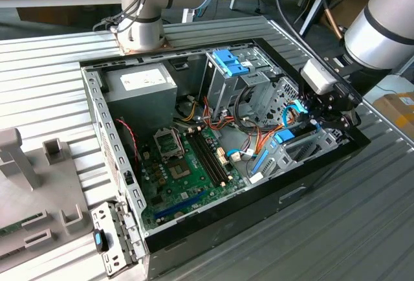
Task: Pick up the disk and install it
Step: 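Insert the first disk wire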
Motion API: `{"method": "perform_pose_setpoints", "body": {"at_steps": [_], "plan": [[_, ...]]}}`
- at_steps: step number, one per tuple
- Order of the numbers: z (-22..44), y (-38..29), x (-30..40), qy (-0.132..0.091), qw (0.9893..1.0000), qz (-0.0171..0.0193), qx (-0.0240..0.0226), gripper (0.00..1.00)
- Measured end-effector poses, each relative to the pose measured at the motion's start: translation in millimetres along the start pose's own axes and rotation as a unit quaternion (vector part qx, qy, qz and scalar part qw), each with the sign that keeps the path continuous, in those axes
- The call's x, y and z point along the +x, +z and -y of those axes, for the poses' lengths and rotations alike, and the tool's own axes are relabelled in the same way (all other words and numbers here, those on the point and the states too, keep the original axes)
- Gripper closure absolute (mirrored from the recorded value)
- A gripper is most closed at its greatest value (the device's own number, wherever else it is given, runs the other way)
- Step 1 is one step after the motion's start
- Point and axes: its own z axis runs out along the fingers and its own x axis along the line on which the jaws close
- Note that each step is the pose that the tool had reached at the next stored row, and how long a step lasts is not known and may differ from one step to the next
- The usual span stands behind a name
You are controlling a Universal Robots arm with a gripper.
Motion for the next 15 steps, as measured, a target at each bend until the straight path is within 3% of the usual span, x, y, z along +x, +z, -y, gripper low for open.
{"method": "perform_pose_setpoints", "body": {"at_steps": [2, 15], "plan": [[0.0, -0.2, 0.2, 0.0, 1.0, 0.0026, 0.0, 0.84], [-0.1, 0.9, 3.4, 0.0, 1.0, 0.0033, 0.0, 0.84]]}}
